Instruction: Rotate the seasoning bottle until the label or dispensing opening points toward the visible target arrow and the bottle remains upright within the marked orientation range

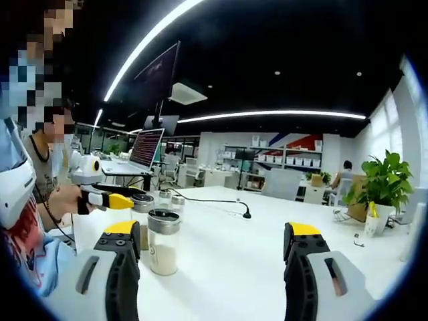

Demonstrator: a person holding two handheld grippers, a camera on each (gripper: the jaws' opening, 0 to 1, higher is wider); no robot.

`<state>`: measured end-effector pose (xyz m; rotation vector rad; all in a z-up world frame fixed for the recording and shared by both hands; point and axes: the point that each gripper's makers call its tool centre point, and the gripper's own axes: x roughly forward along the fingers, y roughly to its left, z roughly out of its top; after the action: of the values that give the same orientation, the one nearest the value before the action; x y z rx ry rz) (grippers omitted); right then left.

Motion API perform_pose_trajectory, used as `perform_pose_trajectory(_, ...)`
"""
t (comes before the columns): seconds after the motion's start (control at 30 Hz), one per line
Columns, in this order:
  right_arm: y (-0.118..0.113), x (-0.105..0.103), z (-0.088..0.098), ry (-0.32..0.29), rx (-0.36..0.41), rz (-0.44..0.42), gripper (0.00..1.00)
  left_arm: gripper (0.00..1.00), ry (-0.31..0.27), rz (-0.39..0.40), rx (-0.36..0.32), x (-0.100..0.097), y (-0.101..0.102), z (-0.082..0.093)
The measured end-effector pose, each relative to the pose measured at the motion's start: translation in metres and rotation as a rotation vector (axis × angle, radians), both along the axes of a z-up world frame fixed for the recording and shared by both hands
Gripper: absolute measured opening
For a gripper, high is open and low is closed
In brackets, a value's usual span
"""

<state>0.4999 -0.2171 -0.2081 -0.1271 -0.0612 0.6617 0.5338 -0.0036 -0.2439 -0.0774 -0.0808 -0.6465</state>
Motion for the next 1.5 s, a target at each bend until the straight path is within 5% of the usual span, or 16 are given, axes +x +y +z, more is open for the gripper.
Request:
perform_pose_trajectory(0.27, -0.001, 0.003, 0.0, -0.003, -0.007, -0.012, 0.91, 0.64, -0.01, -0.004, -0.001, 0.003, -0.005, -0.002)
perform_pose_trajectory(0.43, 0.001, 0.003, -0.003, 0.014, 0.01, 0.003, 0.91, 0.58, 0.058, 0.009, -0.001, 0.011, -0.002, -0.011)
perform_pose_trajectory(0.8, -0.003, 0.005, -0.008, 0.035, 0.012, 0.0, 0.91, 0.57, 0.059, 0.012, 0.018, 0.015, -0.006, -0.012)
perform_pose_trajectory(1.13, -0.002, 0.002, -0.002, 0.0, -0.007, -0.006, 0.96, 0.42, 0.072, -0.019, 0.007, 0.014, -0.01, -0.011)
perform_pose_trajectory(1.5, -0.006, 0.002, -0.005, 0.029, -0.016, -0.01, 0.99, 0.41, 0.072, -0.036, 0.002, 0.014, -0.01, -0.01)
